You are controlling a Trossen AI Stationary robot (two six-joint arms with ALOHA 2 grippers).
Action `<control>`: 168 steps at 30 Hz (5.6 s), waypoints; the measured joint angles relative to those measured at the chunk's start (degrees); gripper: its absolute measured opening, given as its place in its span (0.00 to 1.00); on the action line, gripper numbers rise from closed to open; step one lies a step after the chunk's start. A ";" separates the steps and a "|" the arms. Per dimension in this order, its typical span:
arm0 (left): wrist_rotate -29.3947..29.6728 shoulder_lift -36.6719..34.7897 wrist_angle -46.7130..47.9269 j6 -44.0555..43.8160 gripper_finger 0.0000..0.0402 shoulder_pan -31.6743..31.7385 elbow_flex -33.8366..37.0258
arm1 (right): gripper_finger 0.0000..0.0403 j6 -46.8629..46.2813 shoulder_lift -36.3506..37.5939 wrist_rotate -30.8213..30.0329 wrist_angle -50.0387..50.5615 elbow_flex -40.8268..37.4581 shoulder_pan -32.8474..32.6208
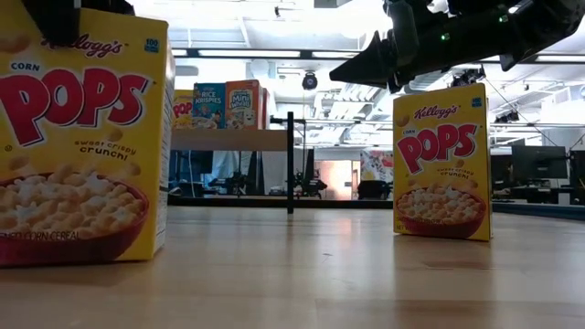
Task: Stack cereal on shelf
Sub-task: Put the left yellow cereal box on the shelf aligned with the other yellow cereal box
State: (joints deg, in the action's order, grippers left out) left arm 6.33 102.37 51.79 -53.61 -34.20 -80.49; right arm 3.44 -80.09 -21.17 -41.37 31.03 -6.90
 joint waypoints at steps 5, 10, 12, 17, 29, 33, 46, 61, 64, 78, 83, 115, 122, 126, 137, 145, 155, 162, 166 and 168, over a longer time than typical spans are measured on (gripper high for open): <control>-0.27 0.00 -0.75 2.97 0.47 0.87 0.00 | 0.00 -0.01 0.00 -0.01 -0.02 0.00 -0.01; -2.31 -1.23 -0.53 8.36 0.35 2.27 0.04 | 0.00 -0.02 0.00 -0.02 0.01 0.00 0.01; -2.87 -2.70 0.12 11.30 0.33 2.98 0.04 | 0.00 -0.01 0.00 -0.02 0.02 0.00 0.01; -3.74 -8.69 8.46 18.77 0.31 6.11 0.04 | 0.00 -0.02 0.00 0.12 0.42 0.00 -0.01; 1.99 -27.41 31.14 43.84 0.31 27.81 0.02 | 0.00 -0.02 0.00 0.13 0.18 0.00 0.00; 3.28 -31.42 31.80 53.65 0.31 39.40 0.02 | 0.00 -0.02 0.00 0.13 0.07 0.00 0.14; -0.84 -31.76 29.90 76.64 0.31 65.85 -0.60 | 0.00 0.42 0.00 0.14 0.28 0.00 0.14; 2.43 -28.10 31.39 83.00 0.31 73.97 -7.39 | 0.00 0.10 0.00 0.15 0.42 0.00 0.16; 2.16 -26.55 31.37 84.22 0.31 75.57 -7.39 | 0.00 0.00 0.00 0.15 0.42 0.00 0.16; 6.02 -25.73 27.90 81.87 0.32 75.82 -7.39 | 0.00 0.31 0.00 0.15 0.42 0.00 0.16; 6.13 -25.73 27.88 79.88 0.33 75.82 -7.39 | 0.00 0.42 0.00 0.15 0.42 0.00 0.16; 7.38 -25.77 27.41 79.65 0.62 75.80 -7.39 | 0.00 -0.02 0.00 0.15 0.42 0.00 0.16; 11.53 -25.77 27.55 82.57 0.64 75.33 -7.39 | 0.00 -0.02 0.00 0.15 0.42 0.00 0.16; 15.62 -25.77 27.65 83.71 0.64 74.07 -7.39 | 0.00 -0.02 0.00 0.16 0.42 0.00 0.16; 10.06 -29.77 26.30 71.31 0.50 67.58 -8.31 | 0.00 -0.02 0.00 0.16 0.48 0.00 0.16; 7.94 -43.84 14.38 58.33 0.16 61.44 10.35 | 0.00 -0.02 0.02 0.17 3.24 -0.02 0.16; 21.85 -47.63 5.49 50.31 0.03 62.18 28.35 | 0.00 -0.04 0.02 0.17 3.46 -0.02 0.16; 25.49 -47.67 -0.35 53.83 0.00 65.85 29.88 | 0.00 -0.04 0.02 0.16 3.46 -0.02 0.16; 25.24 -47.65 -5.28 56.52 0.00 68.06 31.52 | 0.00 -0.04 0.02 0.17 3.46 -0.02 0.16; 25.16 -47.63 -6.89 56.87 0.00 69.57 32.39 | 0.00 -0.06 0.02 0.17 3.46 -0.02 0.16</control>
State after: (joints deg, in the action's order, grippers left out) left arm 31.49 54.74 44.90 3.27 35.37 -48.09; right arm 3.38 -80.07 -21.00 -37.91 31.00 -6.74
